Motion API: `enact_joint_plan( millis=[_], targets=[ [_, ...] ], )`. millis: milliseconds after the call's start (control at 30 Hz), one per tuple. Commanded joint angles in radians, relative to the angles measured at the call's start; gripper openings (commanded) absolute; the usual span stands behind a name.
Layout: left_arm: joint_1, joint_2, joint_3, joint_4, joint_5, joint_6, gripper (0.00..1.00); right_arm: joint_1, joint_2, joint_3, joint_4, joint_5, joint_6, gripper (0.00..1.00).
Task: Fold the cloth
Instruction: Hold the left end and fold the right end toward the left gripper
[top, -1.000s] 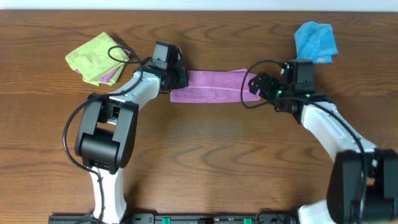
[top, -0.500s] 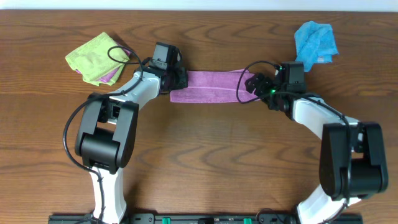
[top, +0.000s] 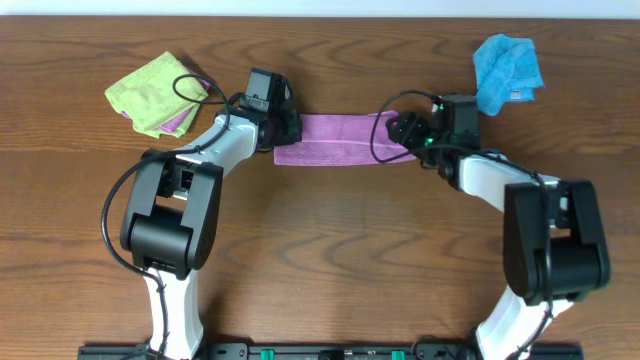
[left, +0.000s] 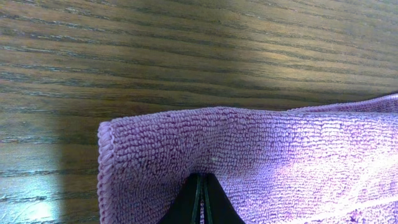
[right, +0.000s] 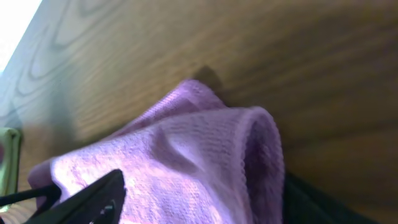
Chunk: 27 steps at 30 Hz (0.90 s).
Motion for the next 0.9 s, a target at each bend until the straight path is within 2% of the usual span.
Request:
enact_joint_plan(
  millis=[0,67,200,400,867],
  targets=[
    [0.002,0.023,0.008,-0.013,-0.021,0.014,0.06,0.023,0.097,-0.029,-0.013,0.007,0.025,0.66],
    [0.002,0.023,0.008,-0.016,-0.021,0.014,0.06,0.023,0.105,-0.029,-0.007,0.010,0.024,0.49],
    [0.002,0.023,0.008,-0.024,-0.021,0.014,0.06,0.023,0.106,-0.028,0.035,0.022,-0.026,0.01],
    [0.003,0.023,0.008,-0.028,-0.019,0.014,0.06,0.023,0.076,-0.027,0.069,0.003,-0.053,0.01],
    [0.009,0.022,0.008,-0.027,-0.018,0.010,0.06,0.029,-0.123,-0.026,0.061,-0.068,-0.069,0.01]
  ],
)
